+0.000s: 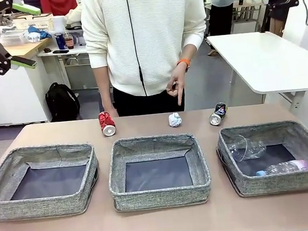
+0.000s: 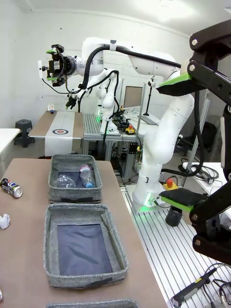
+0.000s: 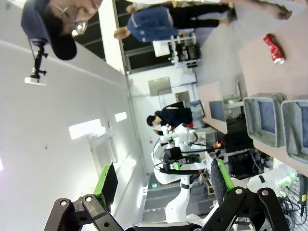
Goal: Sort the waste into the appropriate baskets.
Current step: Pick up the waste item pointed out by the person.
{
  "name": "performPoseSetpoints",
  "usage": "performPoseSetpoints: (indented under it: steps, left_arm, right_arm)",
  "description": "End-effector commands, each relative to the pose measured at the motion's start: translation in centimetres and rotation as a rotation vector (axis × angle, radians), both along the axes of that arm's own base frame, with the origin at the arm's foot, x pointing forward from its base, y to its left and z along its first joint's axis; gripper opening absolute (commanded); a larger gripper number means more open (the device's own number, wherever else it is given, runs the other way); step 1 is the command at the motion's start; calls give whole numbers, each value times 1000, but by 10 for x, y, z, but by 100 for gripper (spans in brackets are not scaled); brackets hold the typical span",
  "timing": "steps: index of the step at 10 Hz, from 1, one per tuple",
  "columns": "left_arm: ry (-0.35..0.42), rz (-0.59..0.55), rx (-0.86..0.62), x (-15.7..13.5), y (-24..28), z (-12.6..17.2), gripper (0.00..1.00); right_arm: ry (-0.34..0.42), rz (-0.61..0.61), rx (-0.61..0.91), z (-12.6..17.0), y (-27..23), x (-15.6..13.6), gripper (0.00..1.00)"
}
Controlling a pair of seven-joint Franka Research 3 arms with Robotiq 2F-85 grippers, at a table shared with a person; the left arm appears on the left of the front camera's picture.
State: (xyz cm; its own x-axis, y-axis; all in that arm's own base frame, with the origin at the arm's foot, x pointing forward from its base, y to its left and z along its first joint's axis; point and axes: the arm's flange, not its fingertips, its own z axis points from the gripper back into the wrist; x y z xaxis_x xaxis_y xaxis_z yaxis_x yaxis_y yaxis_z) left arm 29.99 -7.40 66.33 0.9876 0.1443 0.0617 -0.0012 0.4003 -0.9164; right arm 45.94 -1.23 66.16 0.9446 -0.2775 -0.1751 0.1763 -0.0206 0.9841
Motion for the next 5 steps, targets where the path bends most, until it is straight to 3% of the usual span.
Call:
performPoseSetpoints:
  steps: [1, 5]
  left_arm:
    - [-8, -14, -13, 1, 1, 2, 100]
    - [-8, -14, -13, 1, 1, 2, 100]
  right_arm:
    - [-5, 9, 0, -2, 2, -4, 100]
    - [-5, 9, 0, -2, 2, -4, 100]
